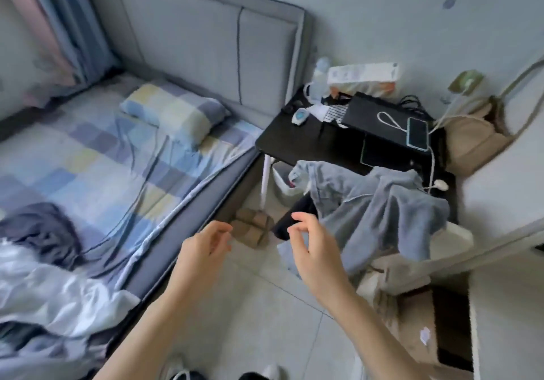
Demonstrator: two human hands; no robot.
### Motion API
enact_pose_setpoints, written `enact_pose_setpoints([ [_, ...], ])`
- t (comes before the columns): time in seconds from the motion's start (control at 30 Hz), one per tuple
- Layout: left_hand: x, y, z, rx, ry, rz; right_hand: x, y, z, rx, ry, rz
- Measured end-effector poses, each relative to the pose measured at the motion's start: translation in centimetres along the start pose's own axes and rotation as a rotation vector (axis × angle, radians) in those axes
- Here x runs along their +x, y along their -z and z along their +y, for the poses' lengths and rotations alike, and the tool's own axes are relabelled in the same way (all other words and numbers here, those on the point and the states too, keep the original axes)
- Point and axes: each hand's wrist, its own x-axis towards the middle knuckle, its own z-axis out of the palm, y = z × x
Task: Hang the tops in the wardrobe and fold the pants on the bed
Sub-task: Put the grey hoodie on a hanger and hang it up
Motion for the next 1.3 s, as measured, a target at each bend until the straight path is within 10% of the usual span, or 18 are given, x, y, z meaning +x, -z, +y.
enact_pose_setpoints([
  [0.23, -10.7, 12.9, -13.7, 0.010, 0.395, 0.374, -4.0, -19.2, -9.2, -0.051, 0.254, -0.438],
  [0.73, -31.7, 33.4, -39.3, -0.113, 0.984, 0.498, -16.0, -50.6, -23.6, -0.195, 0.213, -1.057],
  [1.3, -28.0, 32.5, -65.0, -0.527, 1.422, 0.535, -13.7, -86.9, -17.5, -0.724, 0.112, -1.324],
])
